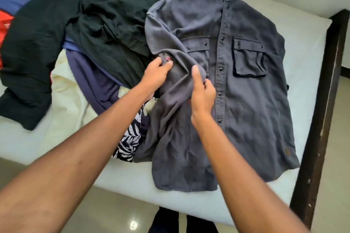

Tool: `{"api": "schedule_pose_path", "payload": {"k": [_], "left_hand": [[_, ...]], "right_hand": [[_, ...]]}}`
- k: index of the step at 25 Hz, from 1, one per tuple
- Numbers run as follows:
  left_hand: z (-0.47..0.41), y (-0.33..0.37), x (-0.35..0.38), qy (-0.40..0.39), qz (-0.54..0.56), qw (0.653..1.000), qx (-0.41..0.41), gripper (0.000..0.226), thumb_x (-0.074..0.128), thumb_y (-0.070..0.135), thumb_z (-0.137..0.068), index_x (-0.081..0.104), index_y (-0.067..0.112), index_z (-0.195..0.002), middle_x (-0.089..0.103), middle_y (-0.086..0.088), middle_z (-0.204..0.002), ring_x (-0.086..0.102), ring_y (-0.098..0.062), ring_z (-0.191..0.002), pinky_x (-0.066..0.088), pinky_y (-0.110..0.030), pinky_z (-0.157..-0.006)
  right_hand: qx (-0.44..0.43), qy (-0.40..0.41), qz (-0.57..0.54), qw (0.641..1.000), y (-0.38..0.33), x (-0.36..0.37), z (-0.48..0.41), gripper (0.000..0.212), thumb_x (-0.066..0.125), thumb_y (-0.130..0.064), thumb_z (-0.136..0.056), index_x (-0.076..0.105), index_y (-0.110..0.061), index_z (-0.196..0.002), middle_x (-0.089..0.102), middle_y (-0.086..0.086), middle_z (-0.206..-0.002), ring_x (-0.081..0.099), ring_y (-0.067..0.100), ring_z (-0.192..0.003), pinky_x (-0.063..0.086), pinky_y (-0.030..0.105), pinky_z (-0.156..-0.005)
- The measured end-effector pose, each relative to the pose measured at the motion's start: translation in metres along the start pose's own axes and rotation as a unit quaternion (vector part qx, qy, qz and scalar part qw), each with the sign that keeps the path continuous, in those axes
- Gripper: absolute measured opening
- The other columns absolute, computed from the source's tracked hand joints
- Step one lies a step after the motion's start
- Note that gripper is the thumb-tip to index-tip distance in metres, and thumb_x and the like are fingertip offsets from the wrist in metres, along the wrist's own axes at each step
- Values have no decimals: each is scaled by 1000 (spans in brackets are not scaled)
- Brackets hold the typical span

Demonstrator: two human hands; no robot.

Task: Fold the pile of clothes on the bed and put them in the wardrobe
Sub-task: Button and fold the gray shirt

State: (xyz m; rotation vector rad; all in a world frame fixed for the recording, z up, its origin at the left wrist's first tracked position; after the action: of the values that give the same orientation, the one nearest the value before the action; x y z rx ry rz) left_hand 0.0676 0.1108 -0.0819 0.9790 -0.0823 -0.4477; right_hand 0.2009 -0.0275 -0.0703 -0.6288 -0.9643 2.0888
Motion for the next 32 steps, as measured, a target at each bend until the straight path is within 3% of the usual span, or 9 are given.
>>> {"api": "schedule_pose_path", "payload": {"k": [5, 10, 15, 18, 22, 25, 27, 30, 32], "left_hand": [[31, -1, -63, 11, 106, 994, -30, 10, 66, 31, -94, 65, 21, -96, 73, 1, -93, 68, -17, -91, 55, -36, -81], [81, -10, -130, -139, -118, 974, -133, 49, 86, 23, -73, 70, 11, -118, 74, -3, -117, 71, -24, -107, 57, -47, -95], [109, 42, -164, -158, 184, 967, -85, 36, 55, 15, -86, 72, 9, -118, 74, -6, -115, 68, -22, -112, 56, -33, -92], [127, 40, -180, -183, 147, 968, -92, 36, 50, 13, -85, 74, 9, -113, 75, -5, -107, 71, -20, -100, 57, -30, -87], [157, -24, -193, -179, -209, 945, -176, 17, 72, 11, -76, 71, 13, -93, 76, -5, -91, 71, -20, -84, 55, -31, -77], [161, -32, -219, -100, -252, 954, -127, 8, 72, 9, -87, 70, 11, -80, 74, -4, -81, 66, -24, -83, 53, -31, -72], [155, -5, -242, -17, -191, 981, -36, 12, 73, 21, -83, 70, 9, -84, 72, -9, -88, 63, -21, -84, 54, -36, -78], [160, 48, -250, 43, -78, 993, 83, 9, 71, 26, -88, 68, 18, -86, 64, 1, -81, 57, -7, -73, 47, -27, -69], [158, 34, -220, -33, -71, 997, 25, 15, 72, 35, -88, 68, 20, -86, 68, 8, -76, 61, -4, -68, 49, -23, -63]], "right_hand": [[-36, -151, 61, 986, 33, 40, 56, 27, 77, -28, -84, 63, -15, -66, 59, -15, -60, 49, 5, -63, 43, 34, -66], [154, -237, -137, 950, 57, 107, 121, 23, 60, -25, -98, 70, -13, -115, 72, 12, -121, 65, 28, -119, 49, 46, -109], [315, -345, -281, 838, 51, 157, 214, 55, 62, -50, -96, 65, -8, -131, 72, 9, -120, 69, 22, -102, 54, 35, -94], [110, -427, -51, 896, 50, 157, 232, 28, 81, -32, -86, 71, -18, -109, 73, -10, -99, 67, 2, -91, 55, 23, -87], [-67, -483, 380, 786, 96, 152, 263, 23, 77, -32, -88, 59, -27, -75, 61, -4, -82, 58, 16, -85, 48, 32, -77], [134, -531, 142, 824, 98, 156, 294, 7, 71, -21, -94, 68, -26, -98, 71, -4, -109, 66, 14, -104, 52, 35, -97], [285, -549, -30, 785, 91, 166, 321, 10, 67, -13, -93, 70, -20, -101, 71, -1, -106, 67, 13, -95, 52, 31, -90], [311, -549, -36, 775, 94, 172, 336, 8, 68, -19, -88, 71, -22, -95, 72, -7, -91, 65, 7, -75, 48, 19, -61], [302, -488, 48, 817, 120, 157, 315, 16, 74, -26, -83, 70, -24, -98, 71, -6, -98, 60, 8, -74, 40, 20, -55]]}}
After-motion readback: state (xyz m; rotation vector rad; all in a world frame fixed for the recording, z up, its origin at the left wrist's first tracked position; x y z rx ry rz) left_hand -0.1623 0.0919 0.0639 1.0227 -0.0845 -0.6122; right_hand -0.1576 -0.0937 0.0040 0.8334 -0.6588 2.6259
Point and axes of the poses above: each hand's wrist, its own z-axis away from the middle knuckle, its own x-axis out of the palm, y = z × x, the point moved 9 cm from there along -z, towards the middle knuckle
